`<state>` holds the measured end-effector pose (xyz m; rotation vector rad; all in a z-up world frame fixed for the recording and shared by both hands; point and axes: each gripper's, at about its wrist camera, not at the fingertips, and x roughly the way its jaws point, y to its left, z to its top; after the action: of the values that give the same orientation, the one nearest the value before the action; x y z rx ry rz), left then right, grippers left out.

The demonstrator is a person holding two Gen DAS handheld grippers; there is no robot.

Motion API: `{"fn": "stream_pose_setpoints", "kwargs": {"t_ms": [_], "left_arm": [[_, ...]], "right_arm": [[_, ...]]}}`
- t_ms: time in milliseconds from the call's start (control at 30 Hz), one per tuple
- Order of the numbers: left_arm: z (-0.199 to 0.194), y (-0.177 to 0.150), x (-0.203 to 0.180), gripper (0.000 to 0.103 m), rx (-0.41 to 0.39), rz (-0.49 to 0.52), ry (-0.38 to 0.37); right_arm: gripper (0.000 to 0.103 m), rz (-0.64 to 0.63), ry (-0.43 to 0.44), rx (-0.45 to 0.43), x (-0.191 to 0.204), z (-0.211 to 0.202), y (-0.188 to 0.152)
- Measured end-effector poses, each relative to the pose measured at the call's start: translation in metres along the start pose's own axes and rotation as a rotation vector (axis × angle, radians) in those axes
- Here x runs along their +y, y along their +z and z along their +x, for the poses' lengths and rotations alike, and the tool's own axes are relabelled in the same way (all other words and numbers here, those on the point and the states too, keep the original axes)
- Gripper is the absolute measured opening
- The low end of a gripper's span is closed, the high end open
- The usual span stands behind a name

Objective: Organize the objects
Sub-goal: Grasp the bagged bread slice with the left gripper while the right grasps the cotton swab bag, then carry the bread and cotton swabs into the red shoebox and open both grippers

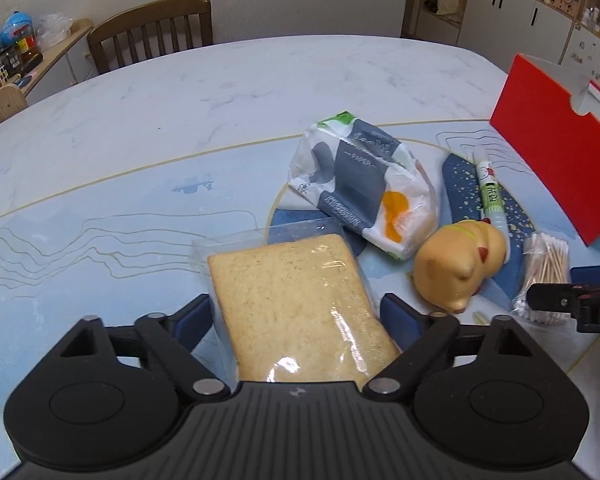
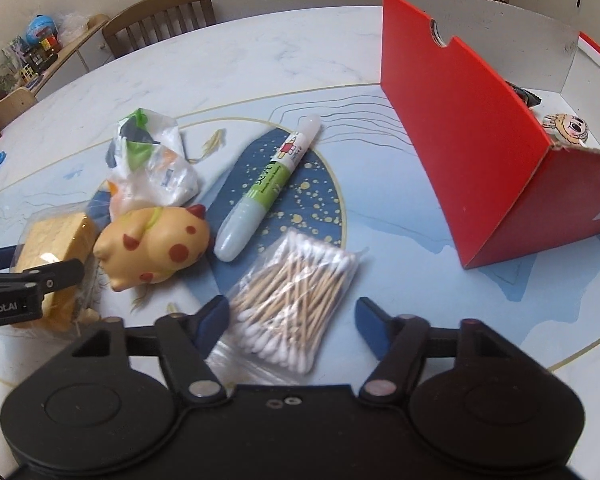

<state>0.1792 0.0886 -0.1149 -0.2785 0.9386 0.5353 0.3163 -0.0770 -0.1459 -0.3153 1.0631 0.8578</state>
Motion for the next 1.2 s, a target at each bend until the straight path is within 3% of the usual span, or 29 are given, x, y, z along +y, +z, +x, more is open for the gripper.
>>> {"fn": "stream_pose_setpoints", "kwargs": {"t_ms": [100,300,767,1200], "left_arm": [[-0.003,-0.001,0.001,0.082,-0.005,-0.021,-0.005],[-0.008,-0.002,0.003,0.077,-0.018,-0.046,-0.004],[-0.053,0.004,-0.005,0.075,-0.095,-0.034,-0.025],[-0.091,0.037,-0.055,0.075,-0.154,0.023,-0.133]], "right_arm": [[0.05,0.009,0.023,0.001,0.0,-0.002,0.0],[0.039,-0.006,0.039,-0.009,0.0,-0.008,-0.001],[0.037,-0.004,0.116,-0.085,-0.015,-0.061,0.004],[0.037,-0.023,0.133,-0.182,-0.049,-0.114,0.034]]}}
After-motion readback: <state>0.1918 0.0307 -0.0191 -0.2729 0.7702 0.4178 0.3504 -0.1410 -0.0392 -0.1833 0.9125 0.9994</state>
